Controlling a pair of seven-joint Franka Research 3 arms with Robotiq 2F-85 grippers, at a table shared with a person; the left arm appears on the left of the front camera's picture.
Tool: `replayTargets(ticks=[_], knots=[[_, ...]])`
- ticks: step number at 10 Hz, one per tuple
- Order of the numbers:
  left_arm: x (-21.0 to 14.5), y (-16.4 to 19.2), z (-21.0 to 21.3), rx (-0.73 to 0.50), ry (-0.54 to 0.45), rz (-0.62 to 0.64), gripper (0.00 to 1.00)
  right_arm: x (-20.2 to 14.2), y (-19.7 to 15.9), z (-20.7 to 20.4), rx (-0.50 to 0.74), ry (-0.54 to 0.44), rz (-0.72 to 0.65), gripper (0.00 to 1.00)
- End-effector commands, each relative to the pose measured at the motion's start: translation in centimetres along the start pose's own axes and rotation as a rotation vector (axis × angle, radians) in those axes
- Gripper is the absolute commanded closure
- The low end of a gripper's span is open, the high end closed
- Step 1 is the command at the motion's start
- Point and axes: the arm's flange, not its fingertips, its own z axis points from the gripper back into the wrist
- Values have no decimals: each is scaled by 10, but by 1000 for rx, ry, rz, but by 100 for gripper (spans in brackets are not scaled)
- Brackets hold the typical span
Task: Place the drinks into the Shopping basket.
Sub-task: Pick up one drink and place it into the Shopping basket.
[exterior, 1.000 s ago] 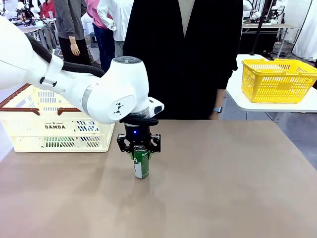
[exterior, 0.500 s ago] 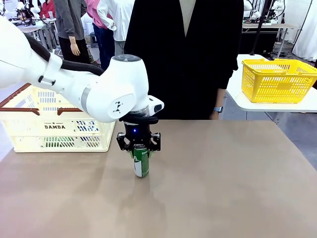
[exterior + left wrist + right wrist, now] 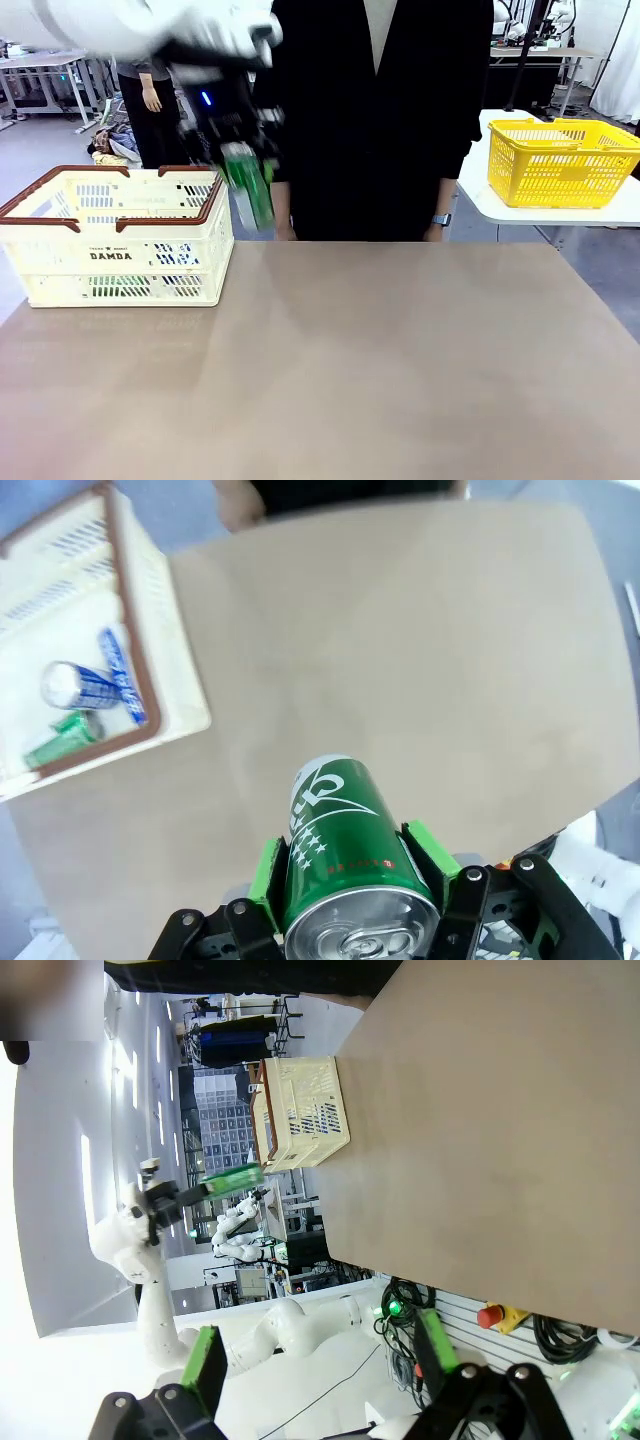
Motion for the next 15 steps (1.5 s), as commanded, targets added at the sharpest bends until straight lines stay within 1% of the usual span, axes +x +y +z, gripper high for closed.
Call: replayTargets(ticks=[1,2,6,7,8,9,10,11,12,13,14,15], knots=[[-1,12,1,-44,-31,53,100,-3,4,3,-5,8,-17,0],[0,0,0,0,0,0,100,-3,4,3,-5,8,-17,0],[0,0,0,0,0,0,100,-3,4,3,-5,8,-17,0],[0,-4,-6,5,18,-1,100,-3,4,3,-5,8,-17,0],[19,18,0,66,-58,16,100,-3,4,3,-5,8,-17,0],[41,55,13,111,-126,86,100,-3,4,3,-5,8,-17,0],[67,102,28,97,-173,166,100,-3,4,3,-5,8,-17,0],[96,161,44,86,-217,293,100,-3,4,3,-5,8,-17,0],[116,212,50,111,-264,388,100,-3,4,3,-5,8,-17,0],[127,248,40,68,-265,423,100,-3,4,3,-5,8,-17,0],[131,272,19,117,-292,465,100,-3,4,3,-5,8,-17,0],[133,295,-10,100,-232,492,100,-3,4,3,-5,8,-17,0]])
